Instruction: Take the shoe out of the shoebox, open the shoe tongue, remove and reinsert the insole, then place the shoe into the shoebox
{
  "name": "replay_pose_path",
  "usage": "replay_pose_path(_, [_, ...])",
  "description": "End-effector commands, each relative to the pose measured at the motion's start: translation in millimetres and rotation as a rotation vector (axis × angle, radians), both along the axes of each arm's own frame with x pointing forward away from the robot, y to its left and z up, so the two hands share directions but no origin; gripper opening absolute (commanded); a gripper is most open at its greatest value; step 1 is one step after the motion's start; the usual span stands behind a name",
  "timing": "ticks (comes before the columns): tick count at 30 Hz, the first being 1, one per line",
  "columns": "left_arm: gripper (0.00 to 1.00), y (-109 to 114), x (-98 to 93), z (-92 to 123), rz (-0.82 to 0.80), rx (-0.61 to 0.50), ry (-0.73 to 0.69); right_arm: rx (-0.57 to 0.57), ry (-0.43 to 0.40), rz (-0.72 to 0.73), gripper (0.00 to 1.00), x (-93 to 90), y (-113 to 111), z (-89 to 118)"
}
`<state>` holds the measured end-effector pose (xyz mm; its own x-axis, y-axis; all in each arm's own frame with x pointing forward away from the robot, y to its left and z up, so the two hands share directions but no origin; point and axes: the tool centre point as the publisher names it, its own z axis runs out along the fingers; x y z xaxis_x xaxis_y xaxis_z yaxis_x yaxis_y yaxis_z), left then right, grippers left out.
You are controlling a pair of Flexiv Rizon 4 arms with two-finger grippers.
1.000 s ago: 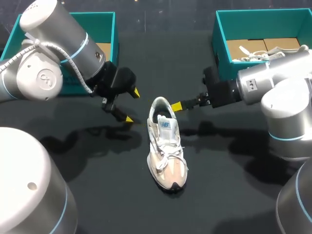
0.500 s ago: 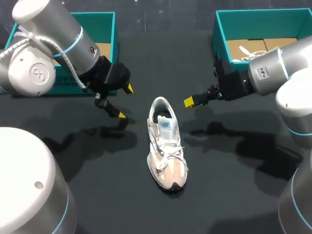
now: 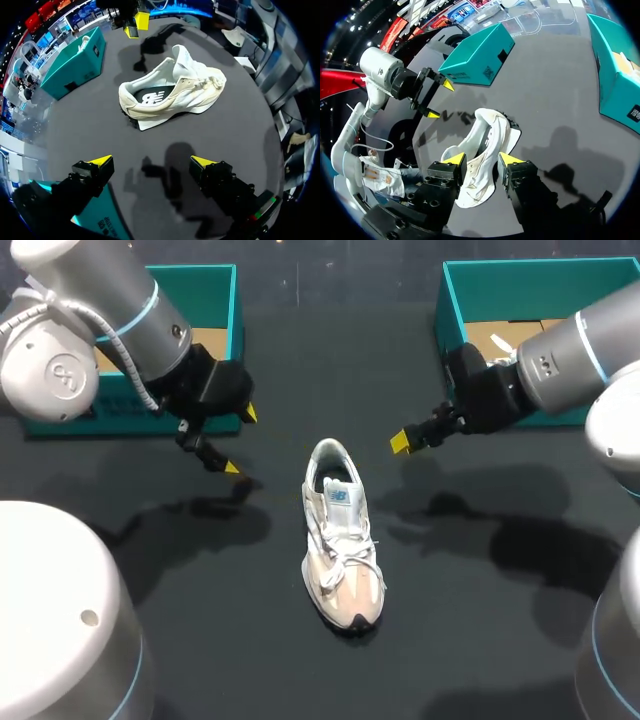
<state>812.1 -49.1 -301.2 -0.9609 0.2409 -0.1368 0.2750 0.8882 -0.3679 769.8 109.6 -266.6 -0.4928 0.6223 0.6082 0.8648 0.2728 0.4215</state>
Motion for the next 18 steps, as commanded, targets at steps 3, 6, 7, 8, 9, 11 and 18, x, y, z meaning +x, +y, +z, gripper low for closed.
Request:
replay_pose_path(3, [1.0, 9, 0.1, 7, 0.002, 0.016, -0.003, -0.086, 0.006, -0.031, 0.4, -10.1, -11, 18])
replay_pose_path(6, [1.0, 13, 0.0, 8, 0.005, 0.023, -0.006, -0.121, 0.009, -0.044, 0.4, -12.2, -14, 25])
replay_pose_path(7, [1.0, 14, 0.1, 8, 0.006, 0.025, -0.007, -0.137, 0.009, -0.05, 0.4, -12.7, -15, 27])
replay_pose_path(8, [1.0, 16, 0.2, 8, 0.007, 0.027, -0.008, -0.156, 0.009, -0.059, 0.4, -13.1, -16, 30])
replay_pose_path(9, [1.0, 17, 0.3, 9, 0.008, 0.029, -0.009, -0.173, 0.012, -0.066, 0.4, -13.2, -18, 32])
replay_pose_path(11, [1.0, 19, 0.5, 10, 0.009, 0.034, -0.012, -0.194, 0.013, -0.075, 0.4, -13.6, -20, 36])
replay_pose_path(18, [1.0, 28, 3.3, 17, -0.004, 0.043, -0.03, -0.267, -0.005, -0.122, 0.18, -16.4, -25, 48])
